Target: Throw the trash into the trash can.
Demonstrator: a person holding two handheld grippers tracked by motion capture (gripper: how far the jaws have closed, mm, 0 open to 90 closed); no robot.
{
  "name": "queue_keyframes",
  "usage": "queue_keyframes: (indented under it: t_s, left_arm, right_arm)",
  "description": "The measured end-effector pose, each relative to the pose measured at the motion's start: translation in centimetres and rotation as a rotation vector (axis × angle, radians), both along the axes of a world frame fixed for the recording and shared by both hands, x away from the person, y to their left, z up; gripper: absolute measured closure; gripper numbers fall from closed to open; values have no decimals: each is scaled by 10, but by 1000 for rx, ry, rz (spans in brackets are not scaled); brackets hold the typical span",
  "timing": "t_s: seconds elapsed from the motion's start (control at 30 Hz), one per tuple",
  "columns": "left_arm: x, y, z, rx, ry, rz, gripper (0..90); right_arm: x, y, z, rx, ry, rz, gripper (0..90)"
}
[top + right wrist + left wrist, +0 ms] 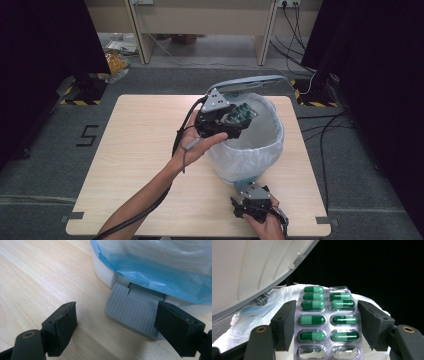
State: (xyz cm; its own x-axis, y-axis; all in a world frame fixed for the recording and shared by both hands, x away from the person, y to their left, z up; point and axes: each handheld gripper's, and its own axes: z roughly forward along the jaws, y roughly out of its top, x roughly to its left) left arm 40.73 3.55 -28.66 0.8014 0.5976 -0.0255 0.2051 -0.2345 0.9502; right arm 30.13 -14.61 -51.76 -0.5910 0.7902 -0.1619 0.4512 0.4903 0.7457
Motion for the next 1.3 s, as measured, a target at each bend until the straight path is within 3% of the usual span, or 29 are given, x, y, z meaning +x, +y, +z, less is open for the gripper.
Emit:
queue_keyframes:
  t_s: [0.33, 0.77, 0.97, 1.07, 1.3]
  left_arm:
    - [2, -1, -1, 5, 13, 14, 275]
    - [-2, 19, 2, 31, 9, 21, 274]
    - [-4, 39, 1, -2, 17, 20, 259]
    - [-5, 48, -1, 2, 12, 25, 255]
    - [-5, 77, -8, -3, 18, 75, 239]
  right_arm:
    - [0, 0, 0, -1, 0, 2, 184]
    - [0, 0, 0, 1, -3, 2, 184]
    - [0, 0, 0, -2, 0, 2, 184]
    - [0, 0, 0, 1, -3, 2, 184]
    - [0, 0, 0, -1, 0, 2, 184]
